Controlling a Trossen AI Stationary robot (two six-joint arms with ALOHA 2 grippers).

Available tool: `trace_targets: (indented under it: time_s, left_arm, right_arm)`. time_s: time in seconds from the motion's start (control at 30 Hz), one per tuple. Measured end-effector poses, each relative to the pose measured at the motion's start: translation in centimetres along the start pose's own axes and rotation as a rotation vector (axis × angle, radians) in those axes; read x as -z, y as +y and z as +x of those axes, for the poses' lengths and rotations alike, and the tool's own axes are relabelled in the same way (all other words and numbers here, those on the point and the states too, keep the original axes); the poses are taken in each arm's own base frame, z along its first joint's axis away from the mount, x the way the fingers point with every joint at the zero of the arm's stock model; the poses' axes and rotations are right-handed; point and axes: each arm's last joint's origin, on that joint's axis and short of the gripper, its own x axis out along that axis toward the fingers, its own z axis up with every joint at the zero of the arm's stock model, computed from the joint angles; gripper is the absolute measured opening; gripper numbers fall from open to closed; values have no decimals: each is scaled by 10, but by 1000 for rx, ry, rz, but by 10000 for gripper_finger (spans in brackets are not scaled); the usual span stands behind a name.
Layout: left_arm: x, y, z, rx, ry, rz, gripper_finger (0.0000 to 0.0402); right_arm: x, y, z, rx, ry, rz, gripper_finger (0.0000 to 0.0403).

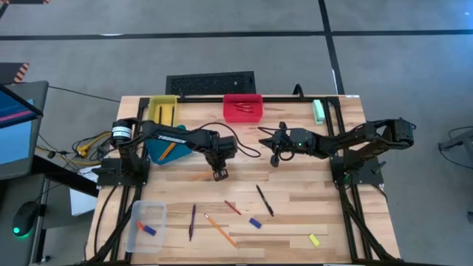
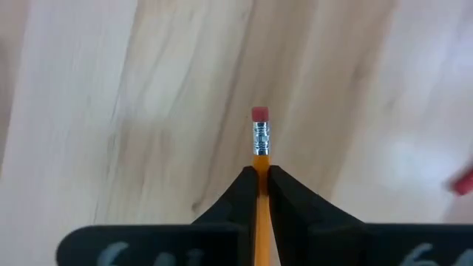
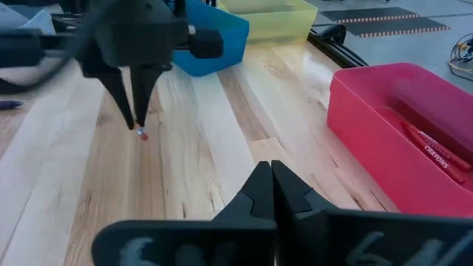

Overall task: Sort crayons/erasers/pens/pencils in bins
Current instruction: Put the yellow pencil into the blue bin

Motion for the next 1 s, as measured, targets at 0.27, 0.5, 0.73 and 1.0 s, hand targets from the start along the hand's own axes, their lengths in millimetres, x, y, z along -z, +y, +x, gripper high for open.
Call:
trace_targets:
  time_s: [0.27, 0.5, 0.73, 1.0]
  left_arm:
    - [-13, -7, -26, 38, -39, 44, 12]
    - [-7, -2, -81, -42, -154, 38, 11]
    - [25, 18, -134, -302, -140, -18, 11]
    - [59, 52, -129, -394, -105, -102, 11]
  right_arm:
    - [1, 0, 0, 0, 6, -1, 0]
    - [1, 0, 0, 0, 7, -1, 0]
    - [0, 0, 0, -16, 0, 0, 0]
    - [0, 1, 0, -22, -4, 2, 0]
